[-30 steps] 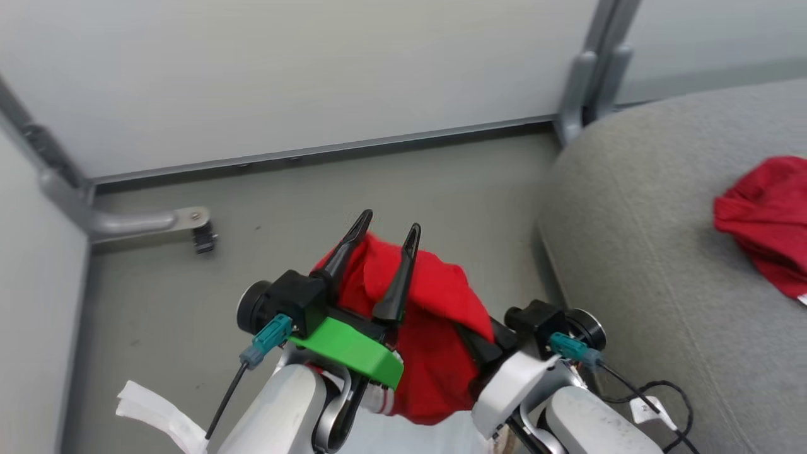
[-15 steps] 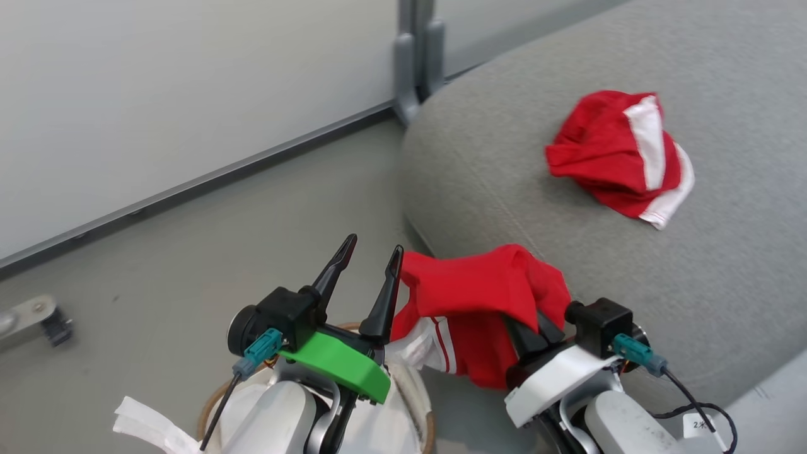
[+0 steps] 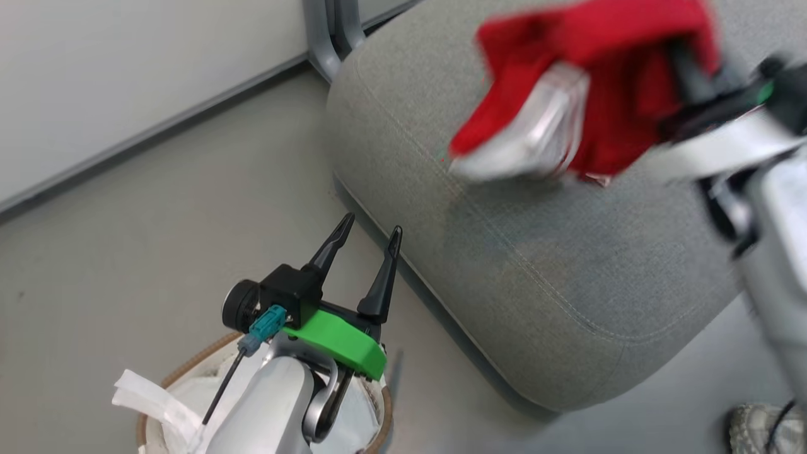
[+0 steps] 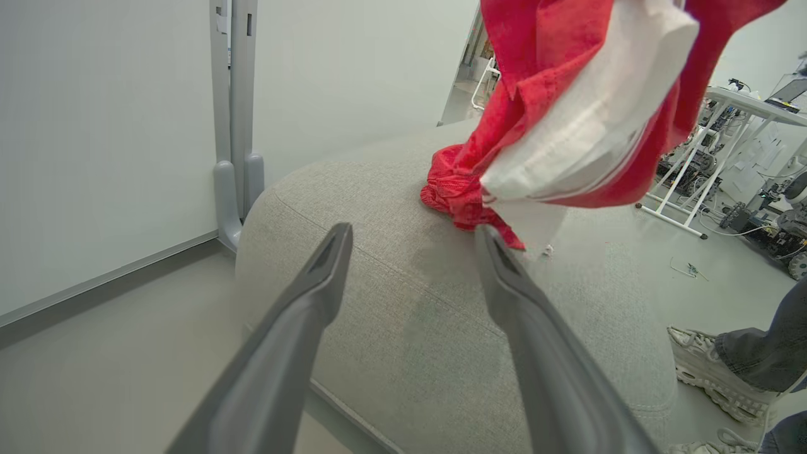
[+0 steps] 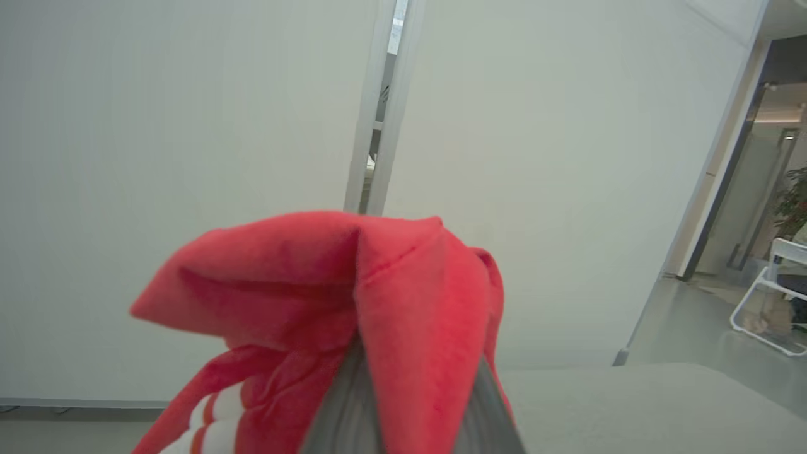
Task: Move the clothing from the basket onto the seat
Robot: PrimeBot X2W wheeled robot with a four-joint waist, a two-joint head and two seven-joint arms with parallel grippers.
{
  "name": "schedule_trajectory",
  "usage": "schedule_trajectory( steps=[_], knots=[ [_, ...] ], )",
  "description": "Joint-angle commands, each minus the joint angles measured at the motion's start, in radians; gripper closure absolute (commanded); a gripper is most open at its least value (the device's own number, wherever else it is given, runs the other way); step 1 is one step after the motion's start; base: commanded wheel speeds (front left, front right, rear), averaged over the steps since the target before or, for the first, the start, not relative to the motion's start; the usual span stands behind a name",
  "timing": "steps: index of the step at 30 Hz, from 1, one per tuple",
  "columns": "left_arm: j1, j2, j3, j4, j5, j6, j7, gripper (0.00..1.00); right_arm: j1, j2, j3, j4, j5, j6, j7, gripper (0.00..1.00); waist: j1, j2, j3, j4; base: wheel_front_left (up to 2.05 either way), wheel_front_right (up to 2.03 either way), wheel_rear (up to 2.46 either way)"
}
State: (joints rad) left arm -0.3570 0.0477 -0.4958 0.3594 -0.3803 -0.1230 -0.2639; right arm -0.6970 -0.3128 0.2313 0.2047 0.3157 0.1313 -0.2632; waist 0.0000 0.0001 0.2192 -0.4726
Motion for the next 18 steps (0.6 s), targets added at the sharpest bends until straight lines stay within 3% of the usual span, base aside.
schedule_trajectory(
  steps=[1,9,18],
  knots=[
    [-0.027,0.006,0.0,0.006,0.009,-0.003,-0.001,0.0,-0.049,-0.027,-0.031,0.014,-0.014,-0.001,-0.002,1.0,0.0,-0.0001,0.115,0.046,0.0,0.0,0.0],
    [-0.101,0.006,-0.006,0.029,0.053,-0.007,-0.001,0.0,-0.246,-0.122,-0.201,0.178,-0.027,-0.001,-0.002,1.0,0.0,-0.0001,0.27,0.14,0.0,0.0,0.0],
    [-0.161,0.006,-0.004,0.046,0.072,-0.009,-0.001,0.0,-0.201,-0.07,-0.316,0.404,-0.044,-0.001,-0.002,1.0,0.0,-0.0001,0.379,0.224,0.0,0.0,0.0]
  ],
)
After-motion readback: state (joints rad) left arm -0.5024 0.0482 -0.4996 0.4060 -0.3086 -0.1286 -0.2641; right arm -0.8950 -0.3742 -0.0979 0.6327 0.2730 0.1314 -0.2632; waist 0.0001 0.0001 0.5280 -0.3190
